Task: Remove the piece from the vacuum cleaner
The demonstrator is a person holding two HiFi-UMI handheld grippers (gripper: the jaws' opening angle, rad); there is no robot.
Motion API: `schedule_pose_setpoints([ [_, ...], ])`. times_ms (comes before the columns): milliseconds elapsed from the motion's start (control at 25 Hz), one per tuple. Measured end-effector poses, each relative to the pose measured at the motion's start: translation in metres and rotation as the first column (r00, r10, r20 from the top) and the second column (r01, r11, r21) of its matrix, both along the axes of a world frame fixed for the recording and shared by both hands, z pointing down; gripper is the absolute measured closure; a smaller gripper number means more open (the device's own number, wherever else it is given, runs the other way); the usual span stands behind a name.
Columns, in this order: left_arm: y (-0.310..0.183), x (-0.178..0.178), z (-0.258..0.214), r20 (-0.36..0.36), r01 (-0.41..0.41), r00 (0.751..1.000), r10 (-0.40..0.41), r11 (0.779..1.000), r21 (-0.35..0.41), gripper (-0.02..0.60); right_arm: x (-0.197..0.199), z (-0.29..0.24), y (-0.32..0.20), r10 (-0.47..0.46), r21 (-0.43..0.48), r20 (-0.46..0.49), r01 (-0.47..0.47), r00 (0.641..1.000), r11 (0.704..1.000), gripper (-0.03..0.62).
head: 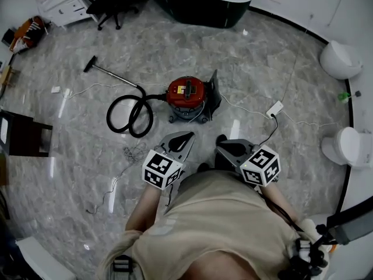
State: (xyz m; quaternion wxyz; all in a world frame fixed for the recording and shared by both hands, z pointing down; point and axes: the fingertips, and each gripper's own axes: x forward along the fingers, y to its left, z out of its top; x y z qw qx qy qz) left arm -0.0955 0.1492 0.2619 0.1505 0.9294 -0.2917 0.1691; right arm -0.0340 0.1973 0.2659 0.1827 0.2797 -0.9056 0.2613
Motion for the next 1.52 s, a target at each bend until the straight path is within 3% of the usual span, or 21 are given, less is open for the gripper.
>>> schedule_pose_setpoints([
  [200, -0.043, 0.028, 0.01, 0.071, 0.004, 0.997, -0.004, 1.0, -0.003, 0.578, 0.025, 0.024, -0.048, 0.001, -0.074, 0.027, 0.001, 1.0, 0.997, 0.594],
  [560, -0.113, 0.083, 0.008, 0.108, 0.014, 0.994, -0.007, 0.998, -0.059, 0.578, 0.072, 0.041, -0.119, 0.006, -0.192, 0.134, 0.02, 0.991, 0.981, 0.594],
  [920, -0.166, 0.123, 0.014, 0.189, 0.06, 0.981, -0.046, 0.996, -0.069, 0.578, 0.109, 0.059, -0.169, -0.066, -0.212, 0.139, 0.095, 0.988, 0.973, 0.594],
  [1200, -0.203, 0.119, 0.018, 0.226, 0.158, 0.963, -0.149, 0.987, -0.025, 0.578, 0.129, 0.088, -0.2, -0.121, -0.253, 0.068, 0.134, 0.99, 0.958, 0.594],
  [1520, -0.238, 0.085, 0.039, 0.237, 0.199, 0.954, -0.181, 0.978, -0.055, 0.578, 0.105, 0.101, -0.231, -0.177, -0.271, 0.005, 0.171, 0.984, 0.947, 0.594],
])
